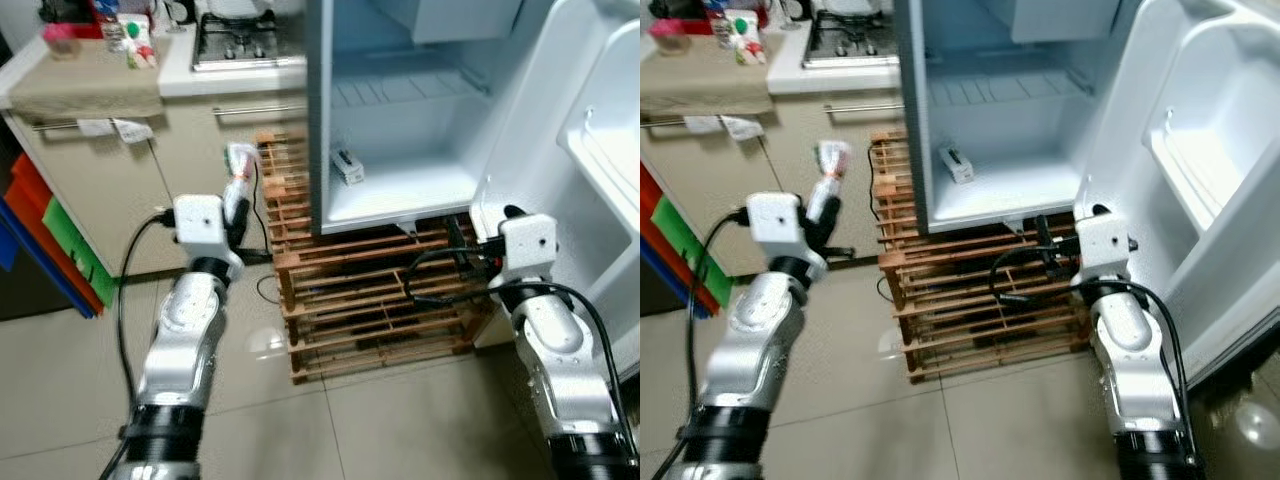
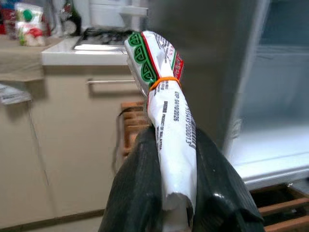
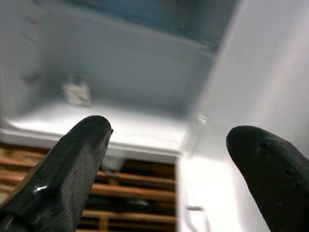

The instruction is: Restocking fridge

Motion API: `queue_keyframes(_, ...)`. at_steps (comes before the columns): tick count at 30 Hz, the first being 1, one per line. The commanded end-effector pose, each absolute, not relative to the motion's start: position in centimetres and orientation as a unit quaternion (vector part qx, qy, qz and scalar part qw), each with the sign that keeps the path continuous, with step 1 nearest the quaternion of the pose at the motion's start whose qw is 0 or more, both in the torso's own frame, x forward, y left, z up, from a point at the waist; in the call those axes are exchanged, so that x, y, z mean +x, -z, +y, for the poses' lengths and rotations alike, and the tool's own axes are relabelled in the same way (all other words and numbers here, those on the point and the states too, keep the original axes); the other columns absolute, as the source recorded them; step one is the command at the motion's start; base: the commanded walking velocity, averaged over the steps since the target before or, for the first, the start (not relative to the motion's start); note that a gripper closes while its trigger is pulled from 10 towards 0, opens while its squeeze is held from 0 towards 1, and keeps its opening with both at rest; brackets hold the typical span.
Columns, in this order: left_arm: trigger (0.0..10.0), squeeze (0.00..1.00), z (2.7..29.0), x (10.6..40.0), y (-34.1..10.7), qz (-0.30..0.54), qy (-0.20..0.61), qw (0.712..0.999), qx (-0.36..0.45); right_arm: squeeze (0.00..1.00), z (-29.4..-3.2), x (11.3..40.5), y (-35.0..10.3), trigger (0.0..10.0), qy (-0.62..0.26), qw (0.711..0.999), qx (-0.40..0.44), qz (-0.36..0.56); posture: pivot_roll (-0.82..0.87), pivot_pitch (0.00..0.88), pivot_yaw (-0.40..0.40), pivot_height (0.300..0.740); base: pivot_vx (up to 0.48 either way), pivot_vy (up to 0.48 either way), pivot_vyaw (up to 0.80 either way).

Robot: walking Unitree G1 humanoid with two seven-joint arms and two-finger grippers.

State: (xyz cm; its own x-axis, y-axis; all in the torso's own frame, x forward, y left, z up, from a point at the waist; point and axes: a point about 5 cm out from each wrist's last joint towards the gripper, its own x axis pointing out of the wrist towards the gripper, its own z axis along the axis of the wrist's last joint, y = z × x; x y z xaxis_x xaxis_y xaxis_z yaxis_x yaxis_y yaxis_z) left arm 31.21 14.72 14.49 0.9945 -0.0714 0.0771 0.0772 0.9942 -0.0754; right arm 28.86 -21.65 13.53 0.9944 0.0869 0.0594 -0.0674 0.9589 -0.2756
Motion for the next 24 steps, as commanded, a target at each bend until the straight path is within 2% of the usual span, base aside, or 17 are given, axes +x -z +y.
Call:
queue_keyframes(1, 10.0, 0.00, 14.1, 31.1, -14.5, -0.036, 0.046, 0.997, -0.041, 0.15, -23.1, 28.6, -13.3, 10.0, -0.017, 0.990, -0.139, -0.025, -0.12, 0.000, 0.051, 0.740, 0.000, 0.000, 0.00)
queue_keyframes(2, 10.0, 0.00, 14.1, 31.1, -14.5, -0.036, 0.046, 0.997, -0.041, 0.15, -23.1, 28.6, -13.3, 10.0, -0.017, 0.990, -0.139, -0.025, -0.12, 0.000, 0.051, 0.740, 0.000, 0.000, 0.00)
queue_keyframes(3, 10.0, 0.00, 14.0, 31.1, -14.5, -0.036, 0.047, 0.997, -0.041, 0.15, -24.4, 28.5, -13.3, 10.0, 0.005, 0.988, -0.154, -0.021, -0.12, 0.000, 0.054, 0.740, 0.000, 0.000, 0.00)
queue_keyframes(6, 10.0, 0.00, 14.1, 31.1, -14.5, -0.035, 0.048, 0.997, -0.041, 0.15, -26.0, 28.4, -13.5, 10.0, 0.033, 0.986, -0.165, -0.018, -0.12, 0.000, 0.054, 0.740, 0.000, 0.000, 0.00)
queue_keyframes(11, 10.0, 0.00, 14.0, 31.2, -14.5, -0.033, 0.047, 0.998, -0.040, 0.15, -25.5, 28.5, -14.2, 10.0, 0.029, 0.987, -0.153, -0.034, -0.13, 0.000, 0.056, 0.740, 0.000, 0.000, 0.00)
queue_keyframes(13, 10.0, 0.00, 14.0, 31.2, -14.5, -0.033, 0.048, 0.997, -0.041, 0.15, -24.9, 28.6, -14.4, 10.0, 0.023, 0.988, -0.144, -0.041, -0.13, 0.000, 0.056, 0.740, 0.000, 0.000, 0.00)
queue_keyframes(18, 10.0, 0.00, 13.1, 31.1, -15.1, -0.055, 0.074, 0.995, -0.027, 0.15, -21.0, 28.4, -13.6, 10.0, -0.008, 0.995, -0.085, -0.050, -0.12, 0.000, 0.047, 0.740, 0.000, 0.000, 0.00)
queue_keyframes(19, 10.0, 0.00, 13.1, 31.1, -15.1, -0.055, 0.074, 0.995, -0.027, 0.15, -21.0, 28.4, -13.6, 10.0, -0.008, 0.995, -0.085, -0.050, -0.12, 0.000, 0.047, 0.740, 0.000, 0.000, 0.00)
queue_keyframes(20, 10.0, 0.00, 12.9, 31.2, -15.3, -0.060, 0.076, 0.995, -0.032, 0.16, -19.2, 28.2, -12.9, 10.0, -0.023, 0.997, -0.064, -0.045, -0.12, 0.000, 0.040, 0.740, 0.247, -0.409, 0.76)
queue_keyframes(24, 10.0, 0.00, 13.0, 31.4, -15.2, -0.056, 0.071, 0.995, -0.035, 0.16, -17.9, 28.2, -12.7, 10.0, -0.035, 0.997, -0.053, -0.043, -0.12, 0.000, 0.041, 0.740, 0.260, -0.400, 0.74)
